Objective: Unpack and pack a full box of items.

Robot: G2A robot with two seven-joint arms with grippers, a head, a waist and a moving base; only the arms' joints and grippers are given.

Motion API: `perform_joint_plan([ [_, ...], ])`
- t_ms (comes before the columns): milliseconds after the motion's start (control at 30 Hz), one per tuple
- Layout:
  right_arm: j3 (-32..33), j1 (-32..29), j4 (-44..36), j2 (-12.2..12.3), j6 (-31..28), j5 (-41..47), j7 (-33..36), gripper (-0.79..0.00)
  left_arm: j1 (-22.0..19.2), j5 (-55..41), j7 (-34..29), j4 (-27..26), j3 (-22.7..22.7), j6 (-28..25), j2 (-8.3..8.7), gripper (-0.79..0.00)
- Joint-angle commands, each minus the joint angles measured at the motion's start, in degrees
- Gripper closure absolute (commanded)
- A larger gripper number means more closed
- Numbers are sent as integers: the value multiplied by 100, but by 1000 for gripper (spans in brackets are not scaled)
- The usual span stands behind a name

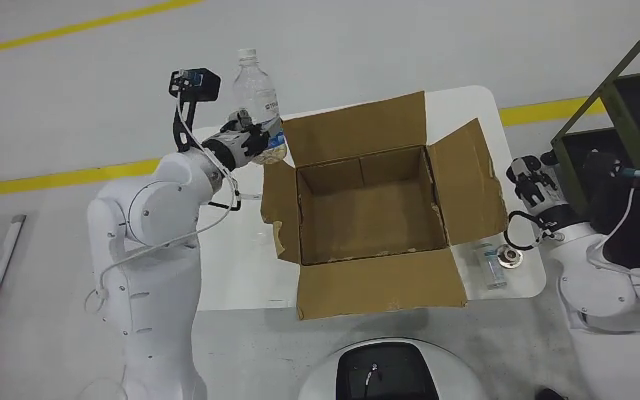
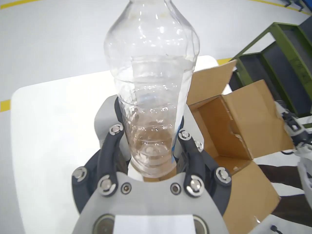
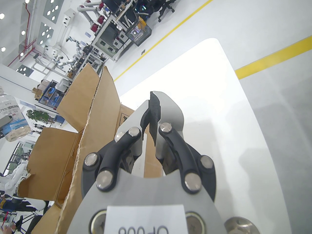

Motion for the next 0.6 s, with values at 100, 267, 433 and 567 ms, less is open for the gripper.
perform_joint_plan([
  [100,-22,3,-24,9,1,2,2,0,-74,-729,-246,148,340,214,-40,0],
  [267,2,-42,-49,22,-3,4,-2,0,25,-1204,-583,239,572,504,-48,0],
  [433,2,-77,-51,32,24,13,21,0,246,-1518,-861,329,736,783,-40,0],
  [567,-27,-63,-65,38,36,16,32,0,246,-1518,-861,329,736,783,-40,0],
])
